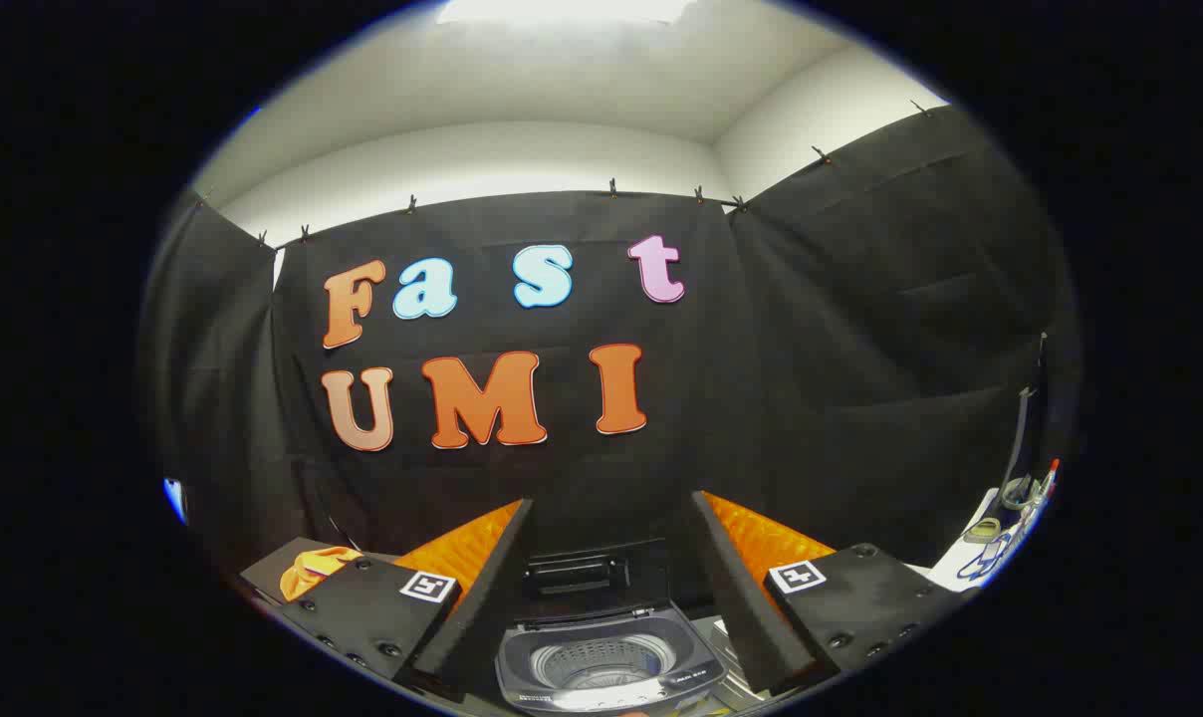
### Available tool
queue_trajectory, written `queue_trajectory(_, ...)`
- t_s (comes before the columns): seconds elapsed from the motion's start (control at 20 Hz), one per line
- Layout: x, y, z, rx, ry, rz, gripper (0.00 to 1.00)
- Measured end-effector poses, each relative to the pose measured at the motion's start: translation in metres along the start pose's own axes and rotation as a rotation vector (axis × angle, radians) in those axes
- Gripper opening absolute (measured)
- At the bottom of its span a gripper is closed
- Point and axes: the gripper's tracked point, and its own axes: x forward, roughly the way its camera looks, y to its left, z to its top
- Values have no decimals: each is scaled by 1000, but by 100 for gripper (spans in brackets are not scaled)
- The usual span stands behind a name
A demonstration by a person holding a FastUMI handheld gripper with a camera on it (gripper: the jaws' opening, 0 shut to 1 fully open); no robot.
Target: Put the clothes into the washing machine and then close the washing machine lid.
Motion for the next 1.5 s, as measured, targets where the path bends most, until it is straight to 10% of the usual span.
queue_trajectory(1.5, 9, 87, -6, -21, -39, 99, 98)
